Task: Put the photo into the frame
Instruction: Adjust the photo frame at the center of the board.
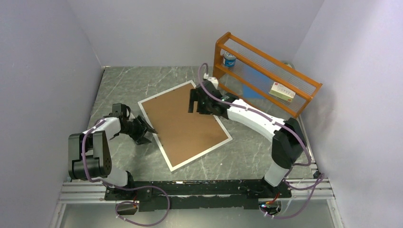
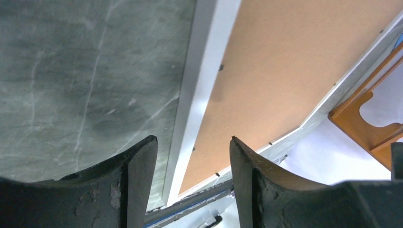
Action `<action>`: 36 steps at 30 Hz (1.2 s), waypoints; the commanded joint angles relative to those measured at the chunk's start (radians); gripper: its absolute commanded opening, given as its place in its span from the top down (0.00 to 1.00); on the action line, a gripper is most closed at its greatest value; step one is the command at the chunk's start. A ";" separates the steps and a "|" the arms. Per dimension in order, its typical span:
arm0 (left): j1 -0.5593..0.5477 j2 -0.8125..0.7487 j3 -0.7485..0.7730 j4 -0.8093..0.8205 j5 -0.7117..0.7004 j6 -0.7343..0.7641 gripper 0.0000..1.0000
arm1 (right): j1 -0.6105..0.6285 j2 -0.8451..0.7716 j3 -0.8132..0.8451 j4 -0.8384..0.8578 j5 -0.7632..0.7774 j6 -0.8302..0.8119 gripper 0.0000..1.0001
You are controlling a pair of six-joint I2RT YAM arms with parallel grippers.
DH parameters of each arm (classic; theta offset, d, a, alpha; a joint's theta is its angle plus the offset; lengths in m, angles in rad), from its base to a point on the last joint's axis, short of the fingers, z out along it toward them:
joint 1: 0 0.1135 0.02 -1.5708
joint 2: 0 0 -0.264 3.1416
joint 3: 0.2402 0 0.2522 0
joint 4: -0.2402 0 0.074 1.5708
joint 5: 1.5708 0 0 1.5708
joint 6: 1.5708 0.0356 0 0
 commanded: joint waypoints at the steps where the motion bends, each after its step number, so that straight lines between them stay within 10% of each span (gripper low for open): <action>1: 0.001 -0.048 0.061 -0.012 -0.043 0.003 0.36 | -0.077 -0.037 -0.054 -0.099 0.177 -0.017 0.07; 36: 0.108 0.403 0.395 0.011 0.012 -0.022 0.32 | -0.235 0.034 -0.367 0.203 -0.460 -0.079 0.08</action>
